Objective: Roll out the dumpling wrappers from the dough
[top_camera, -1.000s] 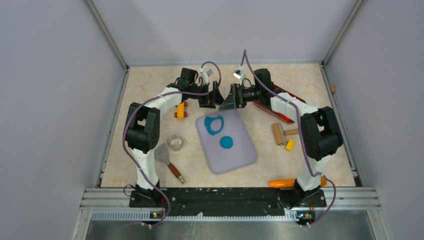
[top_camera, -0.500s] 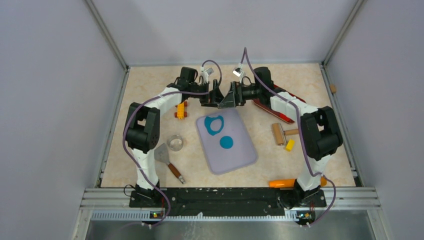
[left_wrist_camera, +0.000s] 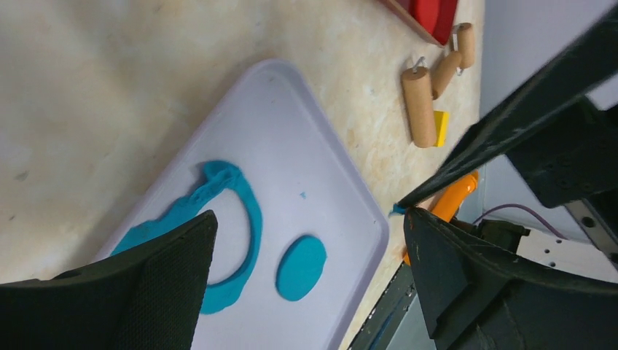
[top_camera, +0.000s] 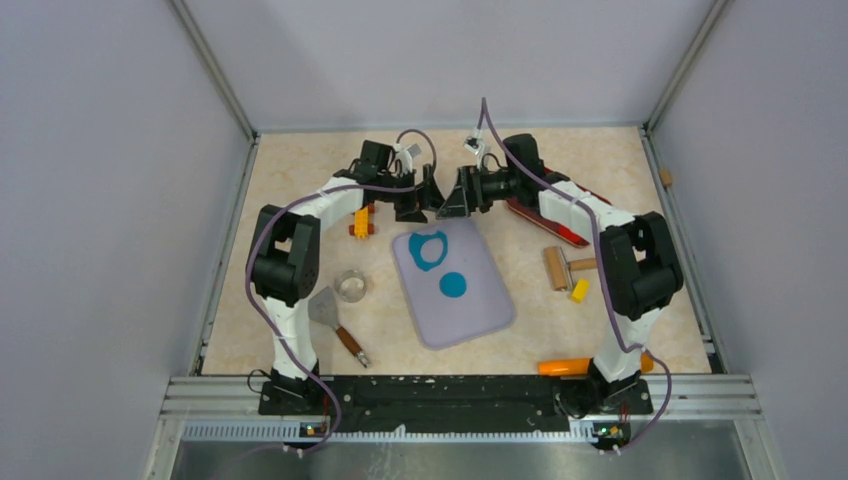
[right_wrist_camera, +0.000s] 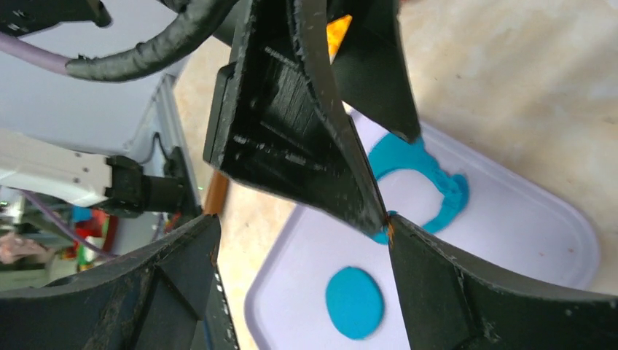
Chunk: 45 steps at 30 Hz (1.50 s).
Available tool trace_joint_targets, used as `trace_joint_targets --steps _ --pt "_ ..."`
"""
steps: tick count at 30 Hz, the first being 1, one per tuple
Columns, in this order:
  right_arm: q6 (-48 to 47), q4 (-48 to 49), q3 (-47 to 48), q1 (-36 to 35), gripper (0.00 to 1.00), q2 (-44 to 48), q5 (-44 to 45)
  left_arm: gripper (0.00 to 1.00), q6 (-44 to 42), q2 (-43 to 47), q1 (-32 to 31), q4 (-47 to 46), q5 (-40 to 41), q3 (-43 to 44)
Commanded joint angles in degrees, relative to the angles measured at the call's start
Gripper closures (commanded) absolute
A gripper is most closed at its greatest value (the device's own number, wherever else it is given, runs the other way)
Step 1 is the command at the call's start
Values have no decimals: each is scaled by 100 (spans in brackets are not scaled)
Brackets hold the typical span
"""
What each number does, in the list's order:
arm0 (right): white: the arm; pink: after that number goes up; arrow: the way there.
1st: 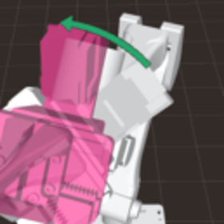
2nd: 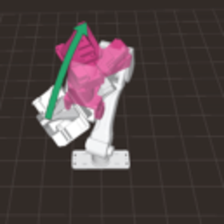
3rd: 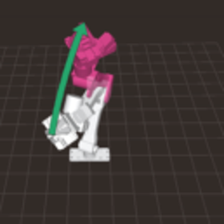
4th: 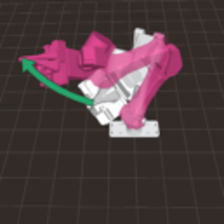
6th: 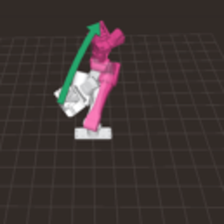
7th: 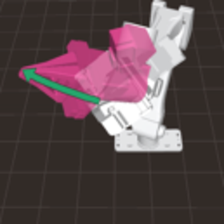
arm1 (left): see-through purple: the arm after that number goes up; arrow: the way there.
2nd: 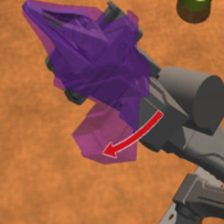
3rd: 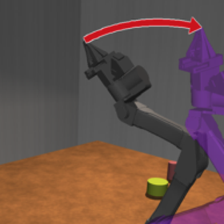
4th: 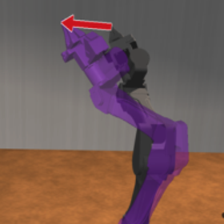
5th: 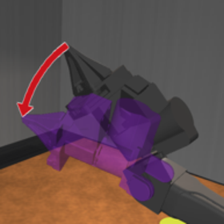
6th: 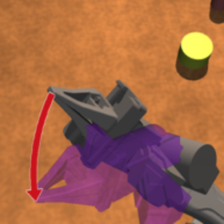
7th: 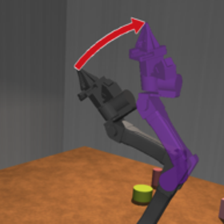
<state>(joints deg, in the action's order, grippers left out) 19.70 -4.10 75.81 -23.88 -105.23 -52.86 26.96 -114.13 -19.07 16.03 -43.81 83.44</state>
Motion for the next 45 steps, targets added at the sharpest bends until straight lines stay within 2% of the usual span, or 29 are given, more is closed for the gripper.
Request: trace_joint_targets --steps 1,5,9,15,21,36,45 --pt "-963 -722 580 -204 16 305 334 1 242 -77 262 190 886 -360" --pt "-1110 -853 539 -209 16 399 525 1 139 -86 263 217 829 -430" --pt "-1158 -898 497 -205 16 424 582 1 -31 66 263 75 426 -429" --pt "-1117 -823 389 -208 16 388 603 1 3 420 263 -595 -451 -724" --pt "-931 -698 380 -213 16 222 549 1 403 381 225 -1164 -902 -668" --pt "-542 -406 438 -328 15 22 388 1 617 8 70 -1254 -896 -287" --pt "-227 -82 481 -335 16 3 165 1 257 -133 53 -403 174 -188"
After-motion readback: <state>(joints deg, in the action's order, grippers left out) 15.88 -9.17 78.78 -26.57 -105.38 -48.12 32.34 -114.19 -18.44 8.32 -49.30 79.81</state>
